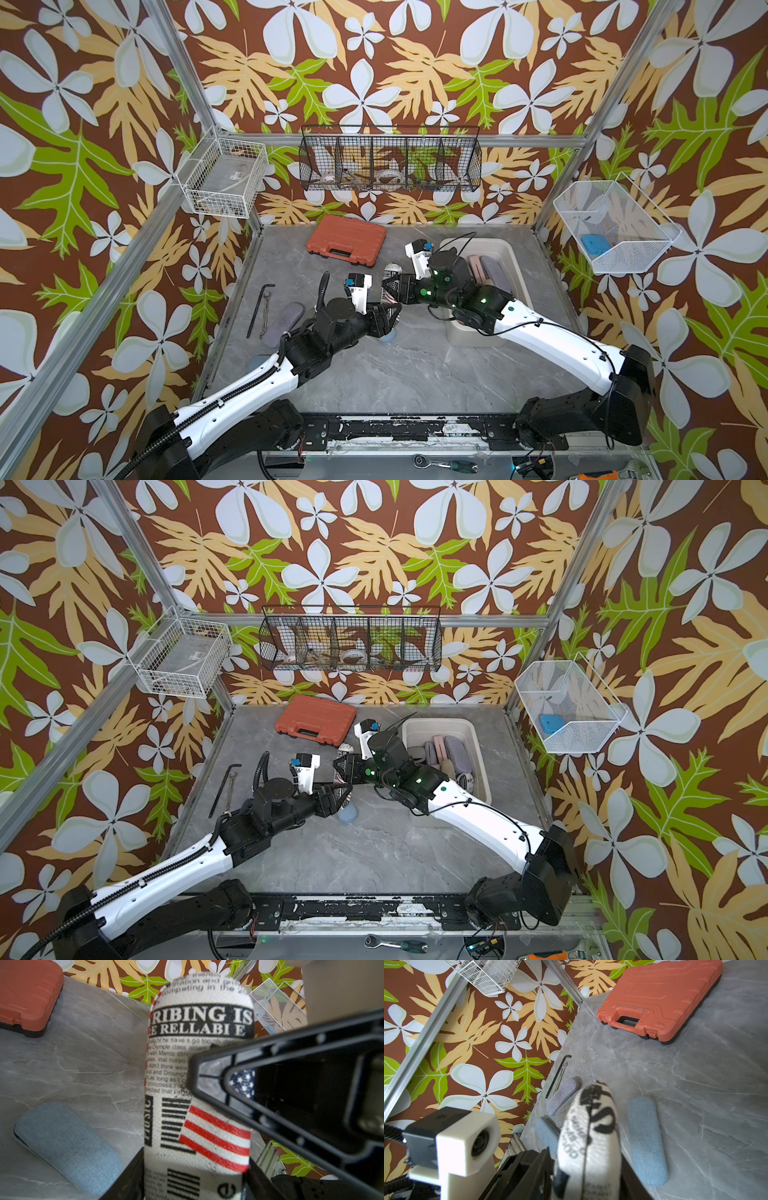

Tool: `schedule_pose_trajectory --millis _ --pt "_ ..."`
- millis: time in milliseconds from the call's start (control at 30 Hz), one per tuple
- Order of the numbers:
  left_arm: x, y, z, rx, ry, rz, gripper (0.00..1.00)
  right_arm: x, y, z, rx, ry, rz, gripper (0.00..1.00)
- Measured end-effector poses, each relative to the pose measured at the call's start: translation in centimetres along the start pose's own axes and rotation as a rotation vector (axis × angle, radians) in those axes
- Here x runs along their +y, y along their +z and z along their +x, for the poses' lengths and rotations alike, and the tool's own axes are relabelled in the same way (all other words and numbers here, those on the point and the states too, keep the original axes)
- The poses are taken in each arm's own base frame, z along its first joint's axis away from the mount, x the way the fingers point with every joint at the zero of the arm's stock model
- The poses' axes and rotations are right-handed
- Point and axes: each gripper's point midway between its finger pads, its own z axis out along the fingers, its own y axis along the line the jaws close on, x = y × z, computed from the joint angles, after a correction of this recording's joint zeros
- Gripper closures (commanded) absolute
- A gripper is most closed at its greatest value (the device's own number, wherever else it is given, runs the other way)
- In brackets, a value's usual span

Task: Put the glasses cases into the storage boxes
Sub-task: Place the glasses case in the storage box.

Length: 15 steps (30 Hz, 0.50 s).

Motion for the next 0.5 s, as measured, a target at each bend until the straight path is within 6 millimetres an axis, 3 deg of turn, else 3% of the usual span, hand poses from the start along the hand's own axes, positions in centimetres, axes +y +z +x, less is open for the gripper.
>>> schedule_pose_trajectory --millis 133,167,200,333,500 --pt "0.2 0.2 0.1 -0.004 0.007 -0.002 0.26 0.1 -0.1 0.1 -0.002 0.007 0.001 0.77" --pt "0.2 0.2 0.1 -0.006 0.001 -0.001 0.07 0.1 -0.1 0.2 -0.001 0.005 -0.001 0.78" --pt "0.2 0.2 0.0 -0.008 0.000 -0.001 0.00 0.1 -0.1 0.1 -0.003 0.004 -0.001 0.78" --pt "0.3 -0.1 -0.2 -0.023 -0.004 -0.007 0.00 0.5 -0.6 -0.7 -0.025 -0.014 0.002 0.78" --pt "0.3 -2.1 -0.8 -0.081 -0.014 0.011 0.00 1.4 -2.2 -3.7 -0.102 -0.074 0.042 0.79"
